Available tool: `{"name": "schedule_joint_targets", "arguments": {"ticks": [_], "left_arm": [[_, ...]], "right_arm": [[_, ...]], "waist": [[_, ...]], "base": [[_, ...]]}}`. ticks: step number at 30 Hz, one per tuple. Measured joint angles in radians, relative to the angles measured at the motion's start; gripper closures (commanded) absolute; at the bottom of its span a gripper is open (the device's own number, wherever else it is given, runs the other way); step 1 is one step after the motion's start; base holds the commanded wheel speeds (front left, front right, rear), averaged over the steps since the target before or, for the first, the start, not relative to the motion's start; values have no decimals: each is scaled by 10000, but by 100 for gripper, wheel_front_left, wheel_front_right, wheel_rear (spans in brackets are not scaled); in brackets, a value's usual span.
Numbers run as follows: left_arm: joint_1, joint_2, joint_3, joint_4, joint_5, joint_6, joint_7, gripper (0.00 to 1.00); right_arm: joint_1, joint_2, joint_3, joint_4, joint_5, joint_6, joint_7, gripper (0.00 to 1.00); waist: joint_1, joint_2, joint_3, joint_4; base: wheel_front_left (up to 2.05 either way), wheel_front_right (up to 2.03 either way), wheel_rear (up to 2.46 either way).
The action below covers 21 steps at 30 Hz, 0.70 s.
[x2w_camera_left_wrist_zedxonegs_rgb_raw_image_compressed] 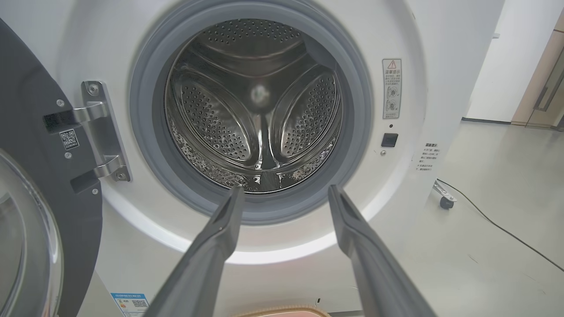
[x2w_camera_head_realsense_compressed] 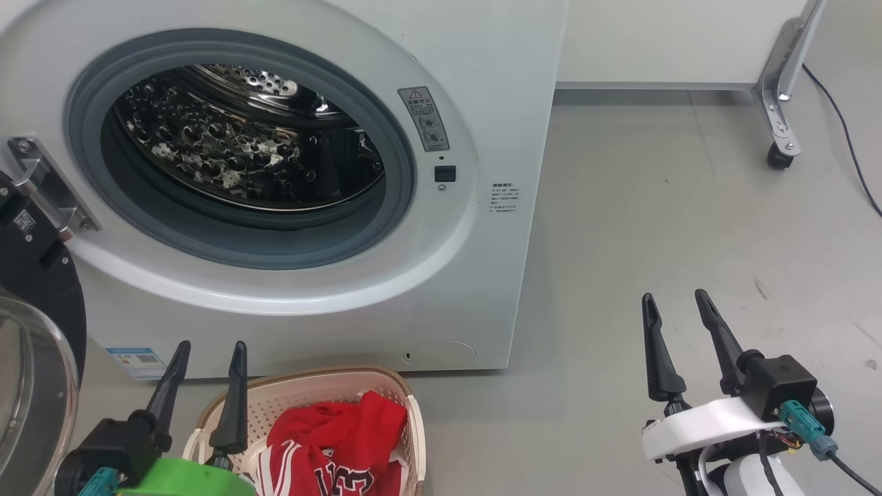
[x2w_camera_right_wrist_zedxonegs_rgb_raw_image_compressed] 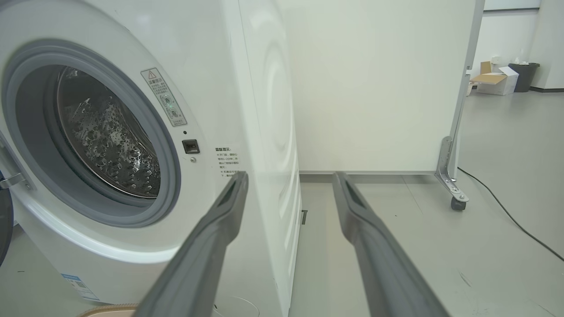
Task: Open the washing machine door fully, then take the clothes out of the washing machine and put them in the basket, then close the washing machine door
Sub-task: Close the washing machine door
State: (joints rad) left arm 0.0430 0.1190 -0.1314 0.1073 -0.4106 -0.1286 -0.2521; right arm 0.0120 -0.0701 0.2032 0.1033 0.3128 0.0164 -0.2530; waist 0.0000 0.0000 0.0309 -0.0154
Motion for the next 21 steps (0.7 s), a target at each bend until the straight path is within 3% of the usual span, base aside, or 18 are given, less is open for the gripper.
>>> {"name": "schedule_joint_targets", "arguments": {"ticks": [21], "left_arm": [[128,-115,111,-107,109,0,0,0]], "right_arm": [[0,58,-90,63,-19,94,0,0]], "waist": [[0,0,-186,-137]], "base": [[-46,47,-2]]}}
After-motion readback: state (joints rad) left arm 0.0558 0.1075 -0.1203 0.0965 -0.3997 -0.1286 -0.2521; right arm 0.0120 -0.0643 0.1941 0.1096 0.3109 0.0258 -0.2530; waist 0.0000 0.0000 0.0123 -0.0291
